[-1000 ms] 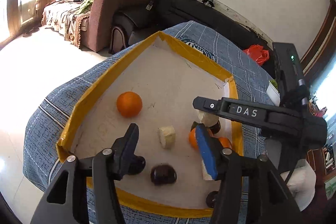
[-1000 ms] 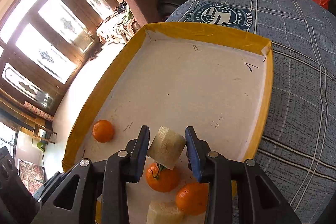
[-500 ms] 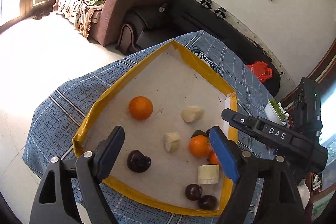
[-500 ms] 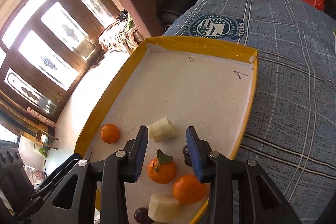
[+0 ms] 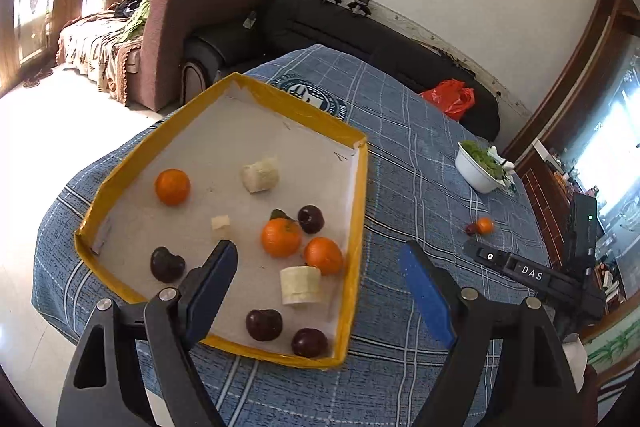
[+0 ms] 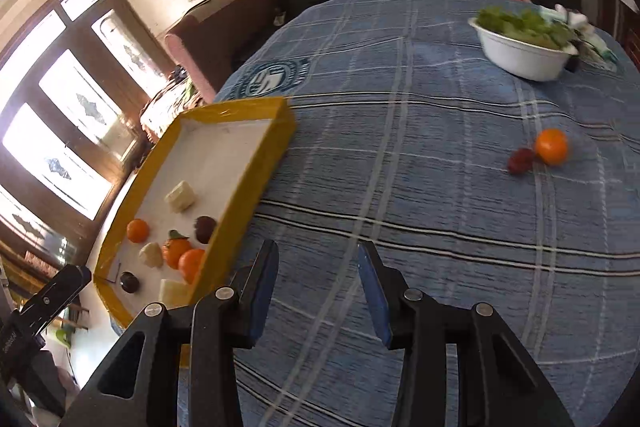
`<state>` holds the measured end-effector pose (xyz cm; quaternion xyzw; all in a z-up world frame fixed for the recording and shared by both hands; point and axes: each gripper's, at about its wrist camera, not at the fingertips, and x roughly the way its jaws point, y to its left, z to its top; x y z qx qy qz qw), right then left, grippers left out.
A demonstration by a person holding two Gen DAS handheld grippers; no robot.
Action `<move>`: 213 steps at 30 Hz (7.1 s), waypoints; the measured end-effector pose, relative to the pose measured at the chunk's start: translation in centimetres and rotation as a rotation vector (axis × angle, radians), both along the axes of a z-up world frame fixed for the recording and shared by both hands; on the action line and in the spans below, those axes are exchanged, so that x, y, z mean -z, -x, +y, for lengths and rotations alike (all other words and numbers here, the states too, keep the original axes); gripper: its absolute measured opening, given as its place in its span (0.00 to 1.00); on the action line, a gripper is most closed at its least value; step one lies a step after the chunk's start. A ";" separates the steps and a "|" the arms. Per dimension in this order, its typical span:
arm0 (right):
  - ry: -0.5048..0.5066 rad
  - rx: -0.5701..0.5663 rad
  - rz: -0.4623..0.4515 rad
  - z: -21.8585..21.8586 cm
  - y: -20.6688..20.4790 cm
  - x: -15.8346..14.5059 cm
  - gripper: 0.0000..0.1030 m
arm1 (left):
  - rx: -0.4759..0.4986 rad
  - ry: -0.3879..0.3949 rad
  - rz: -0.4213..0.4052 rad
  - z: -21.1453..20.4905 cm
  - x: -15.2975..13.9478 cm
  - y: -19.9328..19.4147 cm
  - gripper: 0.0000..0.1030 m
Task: Organize fruits
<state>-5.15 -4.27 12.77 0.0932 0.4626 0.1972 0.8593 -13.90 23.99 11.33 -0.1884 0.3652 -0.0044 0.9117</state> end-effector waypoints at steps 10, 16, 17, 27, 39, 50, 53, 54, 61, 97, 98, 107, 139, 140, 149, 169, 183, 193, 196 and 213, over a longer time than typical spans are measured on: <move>-0.039 0.359 -0.004 -17.1 0.2 0.3 0.44 | 0.254 -0.021 0.077 -9.5 3.0 -2.2 0.80; -0.051 0.396 -0.005 -18.7 -3.1 1.1 0.44 | 0.313 -0.055 0.131 -12.4 4.6 -4.0 0.80; -0.055 0.390 -0.004 -18.4 -3.7 1.3 0.44 | 0.314 -0.060 0.133 -12.6 4.7 -4.2 0.80; 0.001 0.357 0.042 -15.0 -10.9 3.8 0.44 | 0.323 -0.107 0.129 -13.1 4.4 -7.1 0.80; -0.100 0.399 -0.048 -17.9 -6.3 3.0 0.35 | 0.458 -0.174 0.065 -20.6 4.7 -14.0 0.80; -0.166 0.441 -0.079 -21.1 -4.8 3.8 0.36 | 0.578 -0.266 0.113 -29.0 8.5 -21.7 0.50; -0.176 0.438 -0.086 -21.2 -4.7 3.5 0.36 | 0.582 -0.289 0.127 -30.0 9.7 -23.0 0.40; -0.180 0.436 -0.088 -21.2 -4.7 3.5 0.36 | 0.589 -0.294 0.133 -30.3 10.1 -23.2 0.35; -0.184 0.433 -0.088 -21.2 -4.6 3.5 0.36 | 0.594 -0.364 0.105 -31.0 10.2 -22.7 0.18; -0.058 0.151 -0.153 -5.3 1.2 -2.2 0.36 | -0.127 -0.123 -0.004 4.9 2.0 -2.9 0.19; -0.059 0.113 -0.149 -3.7 1.3 -2.4 0.37 | -0.135 -0.116 0.005 5.3 2.4 -2.9 0.19; -0.062 -0.140 -0.064 8.5 2.0 -1.1 0.37 | -0.088 -0.103 0.067 5.2 5.2 -3.3 0.19; 0.022 -0.219 -0.053 15.5 0.3 -0.1 0.41 | -0.137 -0.035 0.007 6.7 2.8 -0.3 0.64; 0.025 -0.206 -0.064 14.8 0.9 -0.4 0.42 | -0.132 -0.042 0.005 6.3 2.6 -0.3 0.66; 0.032 -0.006 -0.145 6.6 5.4 -0.8 0.57 | -0.105 -0.256 -0.014 -0.3 0.9 0.9 0.76; -0.019 0.081 -0.163 0.1 10.2 -0.9 0.59 | 0.002 -0.392 -0.058 -8.0 -0.8 3.5 0.83; -0.018 0.079 -0.145 -0.3 10.3 -0.3 0.61 | 0.018 -0.404 -0.035 -8.8 -0.4 3.1 0.83; -0.013 0.073 -0.124 -0.1 9.8 0.4 0.63 | 0.038 -0.409 -0.010 -9.2 0.5 2.3 0.83; -0.012 0.075 -0.114 -0.2 9.6 0.8 0.63 | 0.042 -0.408 -0.001 -9.3 0.8 2.0 0.83; -0.019 0.125 -0.053 -2.2 8.2 2.8 0.65 | 0.089 -0.404 0.068 -10.7 3.3 0.0 0.83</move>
